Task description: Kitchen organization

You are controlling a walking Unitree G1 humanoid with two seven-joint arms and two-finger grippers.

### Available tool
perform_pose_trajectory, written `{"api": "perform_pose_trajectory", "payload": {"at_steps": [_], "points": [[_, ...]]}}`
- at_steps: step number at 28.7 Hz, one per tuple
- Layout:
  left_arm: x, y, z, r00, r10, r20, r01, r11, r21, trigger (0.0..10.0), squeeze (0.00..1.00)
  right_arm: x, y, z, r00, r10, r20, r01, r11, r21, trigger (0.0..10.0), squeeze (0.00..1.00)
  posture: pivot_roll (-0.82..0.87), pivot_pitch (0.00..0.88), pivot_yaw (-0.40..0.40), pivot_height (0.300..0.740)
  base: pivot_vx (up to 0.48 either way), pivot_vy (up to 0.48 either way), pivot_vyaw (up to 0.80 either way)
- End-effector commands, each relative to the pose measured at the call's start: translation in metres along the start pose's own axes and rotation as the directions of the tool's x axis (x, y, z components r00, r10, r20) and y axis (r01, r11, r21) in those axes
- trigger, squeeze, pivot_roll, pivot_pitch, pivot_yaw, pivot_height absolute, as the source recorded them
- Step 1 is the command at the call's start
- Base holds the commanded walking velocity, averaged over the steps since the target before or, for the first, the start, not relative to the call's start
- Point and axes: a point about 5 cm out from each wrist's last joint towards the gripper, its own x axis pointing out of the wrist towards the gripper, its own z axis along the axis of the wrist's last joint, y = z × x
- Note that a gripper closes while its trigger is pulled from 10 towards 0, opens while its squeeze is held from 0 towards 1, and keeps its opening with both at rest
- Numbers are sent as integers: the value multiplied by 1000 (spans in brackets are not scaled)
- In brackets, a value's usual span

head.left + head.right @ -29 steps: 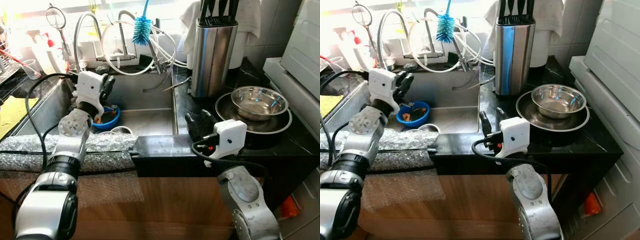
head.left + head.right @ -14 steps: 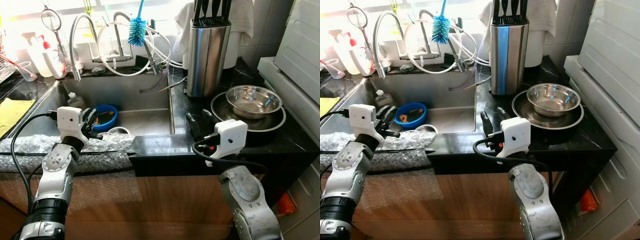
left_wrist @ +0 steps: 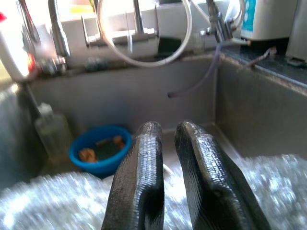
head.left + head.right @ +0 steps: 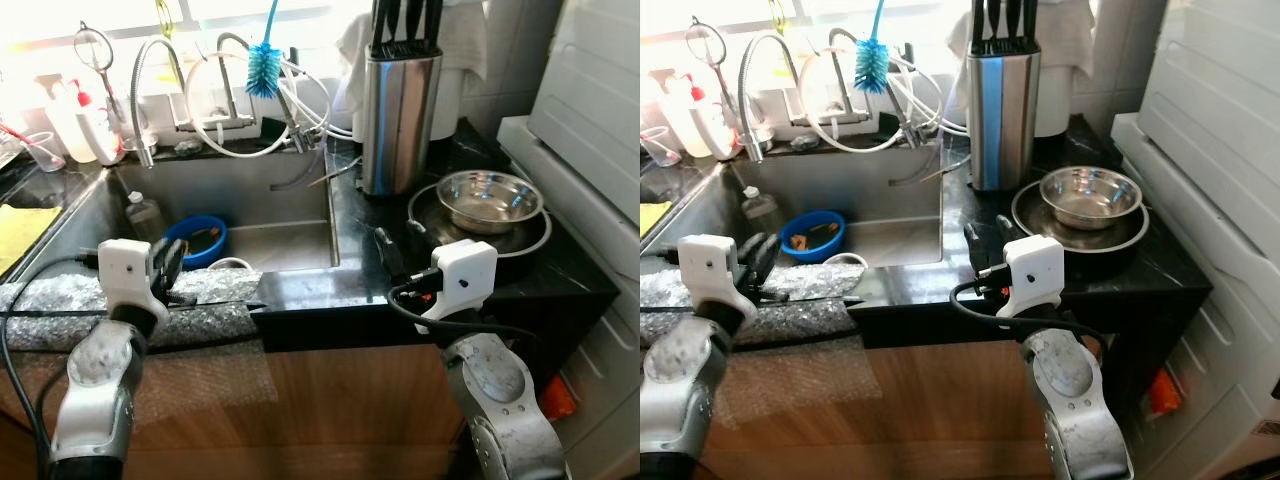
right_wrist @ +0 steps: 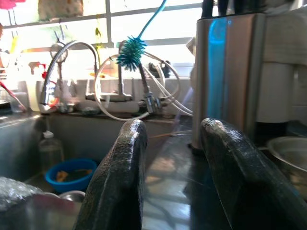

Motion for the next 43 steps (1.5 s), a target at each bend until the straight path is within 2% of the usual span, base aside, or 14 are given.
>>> {"api": "perform_pose_trajectory", "payload": {"at_steps": [1, 7, 14, 28, 34, 36, 43], "points": [[2, 1, 8, 999, 23, 28, -22, 1000, -19, 10000, 0, 1, -1, 1, 1000, 2, 4, -2, 1000, -6, 10000, 0, -74, 0, 93, 740, 0, 0, 0], [12, -11, 11, 998, 44, 33, -42, 996, -76, 10000, 0, 4, -3, 0, 1000, -1, 0, 1, 1000, -11, 10000, 0, -74, 0, 83, 740, 0, 0, 0], [24, -24, 28, 993, 45, 105, -30, 991, -134, 10000, 0, 9, -5, 0, 1000, -13, -4, 13, 1000, -10, 10000, 0, -69, 0, 82, 740, 0, 0, 0], [34, -27, 29, 993, 70, 94, -59, 992, -112, 10000, 0, 12, 0, 1, 1000, -11, 3, 11, 1000, -13, 10000, 0, -74, 0, 80, 740, 0, 0, 0], [36, -28, 30, 992, 78, 99, -65, 990, -128, 10000, 0, 13, 1, 2, 1000, 1, 4, -1, 999, -33, 10000, 0, -74, 0, 77, 740, 247, 0, 349], [40, -33, 30, 992, 71, 102, -58, 990, -126, 10000, 0, 14, 1, 3, 1000, -4, 15, 4, 1000, 1, 10000, 0, -72, 0, 74, 740, 244, 0, 0], [42, -38, 31, 993, 54, 108, -39, 991, -131, 10000, 0, 14, 1, 4, 1000, -7, 18, 7, 1000, 6, 10000, 0, -76, 0, 78, 740, 245, 0, 0]]}}
